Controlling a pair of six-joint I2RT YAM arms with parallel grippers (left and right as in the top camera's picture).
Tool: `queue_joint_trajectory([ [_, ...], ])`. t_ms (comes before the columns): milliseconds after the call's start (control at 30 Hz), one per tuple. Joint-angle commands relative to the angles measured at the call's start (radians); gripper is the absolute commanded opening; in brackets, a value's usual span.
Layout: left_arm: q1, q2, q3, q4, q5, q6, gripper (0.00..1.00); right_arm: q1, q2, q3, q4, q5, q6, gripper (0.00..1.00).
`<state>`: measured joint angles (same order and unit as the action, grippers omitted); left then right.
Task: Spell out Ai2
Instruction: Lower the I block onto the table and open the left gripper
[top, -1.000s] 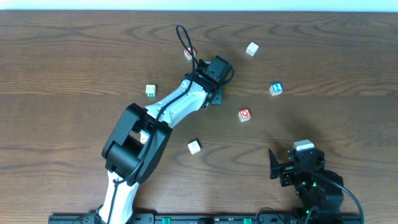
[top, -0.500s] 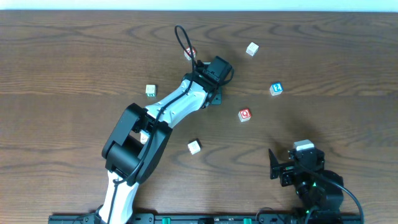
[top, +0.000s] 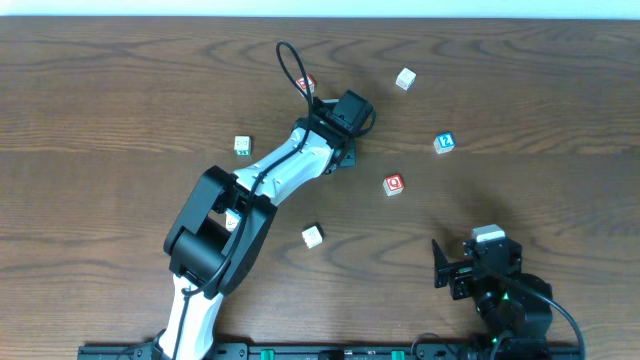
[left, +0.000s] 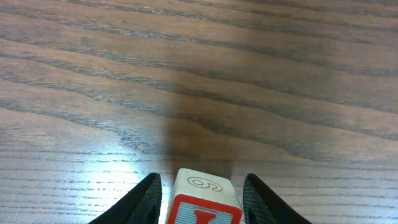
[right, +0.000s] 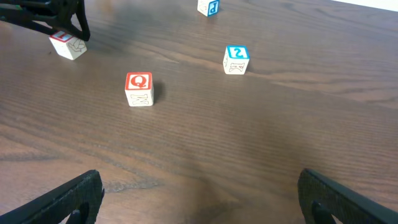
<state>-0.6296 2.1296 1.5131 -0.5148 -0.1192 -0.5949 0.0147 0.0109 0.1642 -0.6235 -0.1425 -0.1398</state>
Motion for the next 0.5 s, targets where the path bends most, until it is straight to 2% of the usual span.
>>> queue_joint_trajectory([
  [0, 0.001, -0.024, -0.013, 0.007, -0.018, -0.013, 0.44, -0.007, -0.005, -0.007, 0.0, -0.011, -0.011, 0.99],
  [467, 0.001, -0.024, -0.013, 0.005, -0.011, -0.042, 0.37, -0.007, -0.005, -0.007, -0.001, -0.011, -0.011, 0.99],
])
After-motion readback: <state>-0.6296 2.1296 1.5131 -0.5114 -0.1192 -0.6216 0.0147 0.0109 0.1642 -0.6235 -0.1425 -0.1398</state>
